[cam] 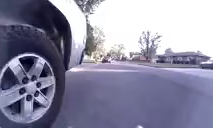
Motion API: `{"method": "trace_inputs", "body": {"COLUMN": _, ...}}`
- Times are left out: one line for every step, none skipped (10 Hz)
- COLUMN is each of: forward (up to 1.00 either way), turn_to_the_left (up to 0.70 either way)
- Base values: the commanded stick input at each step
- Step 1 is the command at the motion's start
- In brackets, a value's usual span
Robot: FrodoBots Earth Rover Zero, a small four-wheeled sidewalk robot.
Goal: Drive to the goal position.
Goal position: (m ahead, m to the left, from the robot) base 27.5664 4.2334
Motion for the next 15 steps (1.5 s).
{"method": "trace_inputs", "body": {"forward": 1.00, "turn_to_the_left": -0.13}}
{"method": "trace_inputs", "body": {"forward": 1.00, "turn_to_the_left": 0.00}}
{"method": "trace_inputs", "body": {"forward": 1.00, "turn_to_the_left": 0.00}}
{"method": "trace_inputs", "body": {"forward": 1.00, "turn_to_the_left": 0.00}}
{"method": "trace_inputs", "body": {"forward": 1.00, "turn_to_the_left": 0.00}}
{"method": "trace_inputs", "body": {"forward": 1.00, "turn_to_the_left": 0.00}}
{"method": "trace_inputs", "body": {"forward": 1.00, "turn_to_the_left": 0.00}}
{"method": "trace_inputs", "body": {"forward": 1.00, "turn_to_the_left": 0.00}}
{"method": "trace_inputs", "body": {"forward": 1.00, "turn_to_the_left": 0.00}}
{"method": "trace_inputs", "body": {"forward": 1.00, "turn_to_the_left": 0.00}}
{"method": "trace_inputs", "body": {"forward": 1.00, "turn_to_the_left": -0.27}}
{"method": "trace_inputs", "body": {"forward": 1.00, "turn_to_the_left": 0.00}}
{"method": "trace_inputs", "body": {"forward": 1.00, "turn_to_the_left": 0.00}}
{"method": "trace_inputs", "body": {"forward": 1.00, "turn_to_the_left": 0.00}}
{"method": "trace_inputs", "body": {"forward": 1.00, "turn_to_the_left": 0.00}}
